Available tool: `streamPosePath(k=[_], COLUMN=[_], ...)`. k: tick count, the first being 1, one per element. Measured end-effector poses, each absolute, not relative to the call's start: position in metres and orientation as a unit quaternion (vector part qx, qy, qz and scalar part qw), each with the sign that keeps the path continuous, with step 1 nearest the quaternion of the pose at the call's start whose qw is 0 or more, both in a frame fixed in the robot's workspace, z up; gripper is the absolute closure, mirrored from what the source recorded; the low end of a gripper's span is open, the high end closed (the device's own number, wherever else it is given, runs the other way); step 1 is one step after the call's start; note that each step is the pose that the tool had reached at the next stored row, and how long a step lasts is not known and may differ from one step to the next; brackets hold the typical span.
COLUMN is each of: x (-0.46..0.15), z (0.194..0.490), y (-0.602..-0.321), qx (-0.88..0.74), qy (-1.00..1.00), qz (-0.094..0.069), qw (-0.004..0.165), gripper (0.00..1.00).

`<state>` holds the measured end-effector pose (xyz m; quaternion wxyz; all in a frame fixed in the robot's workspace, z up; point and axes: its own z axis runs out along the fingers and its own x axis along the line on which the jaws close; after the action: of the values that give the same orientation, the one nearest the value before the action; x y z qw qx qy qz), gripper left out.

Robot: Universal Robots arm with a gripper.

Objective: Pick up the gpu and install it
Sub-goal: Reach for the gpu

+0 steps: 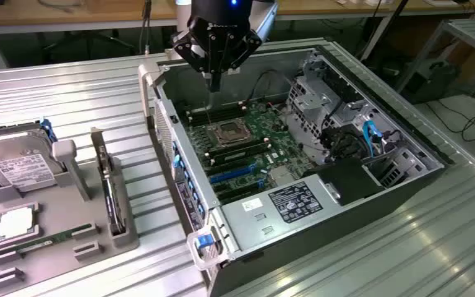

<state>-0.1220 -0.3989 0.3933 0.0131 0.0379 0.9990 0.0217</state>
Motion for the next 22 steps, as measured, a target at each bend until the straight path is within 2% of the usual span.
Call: streamPosePath(k=[22], x=[-0.1313], z=[0.3933], y=[-0.3993], qx=[0.038], qy=[0.999], qz=[0.022], qw=[0.013], gripper=[0.89])
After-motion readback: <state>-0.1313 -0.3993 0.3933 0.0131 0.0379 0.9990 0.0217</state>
